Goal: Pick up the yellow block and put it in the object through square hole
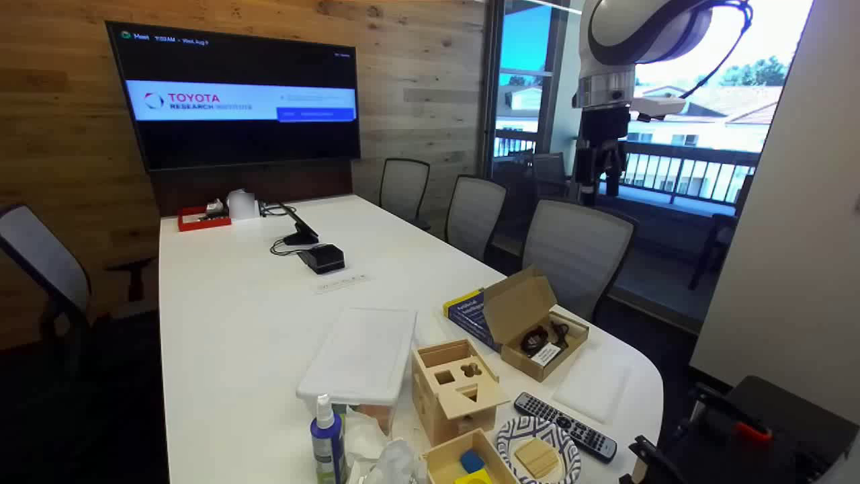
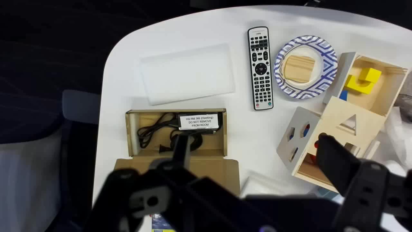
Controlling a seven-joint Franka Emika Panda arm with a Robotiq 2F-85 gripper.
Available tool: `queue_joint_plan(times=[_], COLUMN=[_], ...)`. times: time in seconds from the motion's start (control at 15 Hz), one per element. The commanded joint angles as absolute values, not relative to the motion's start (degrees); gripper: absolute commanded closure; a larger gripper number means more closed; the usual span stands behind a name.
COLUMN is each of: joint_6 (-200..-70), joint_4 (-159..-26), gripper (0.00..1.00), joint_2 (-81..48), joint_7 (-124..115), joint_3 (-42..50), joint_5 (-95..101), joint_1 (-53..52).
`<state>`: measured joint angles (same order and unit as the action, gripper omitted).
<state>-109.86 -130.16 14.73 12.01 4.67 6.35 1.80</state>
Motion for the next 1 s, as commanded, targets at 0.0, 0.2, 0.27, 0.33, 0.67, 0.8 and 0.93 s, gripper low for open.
queue_joint_plan(times=[0.0, 0.2, 0.27, 0.33, 0.67, 0.8, 0.93], joint_6=[-109.8, -110.2, -110.2, -110.6, -113.4, -117.9, -124.1], joint_4=[-130.1, -130.5, -130.7, -131.1, -133.3, -134.8, -136.4], gripper=[0.0, 0.0, 0.0, 0.0, 0.0, 0.0, 0.0], joint_2=[14.7, 13.4, 12.8, 11.9, 6.4, 3.9, 0.9], joint_7=[12.0, 10.7, 10.2, 8.6, -3.3, -7.9, -12.0], joint_3=[4.5, 3.8, 3.1, 2.0, -4.4, -7.4, -10.2], joint_5=[6.3, 5.0, 4.4, 3.3, -5.7, -8.1, -9.3], joint_1=[2.0, 1.2, 0.7, -0.1, -4.8, -7.1, -9.6])
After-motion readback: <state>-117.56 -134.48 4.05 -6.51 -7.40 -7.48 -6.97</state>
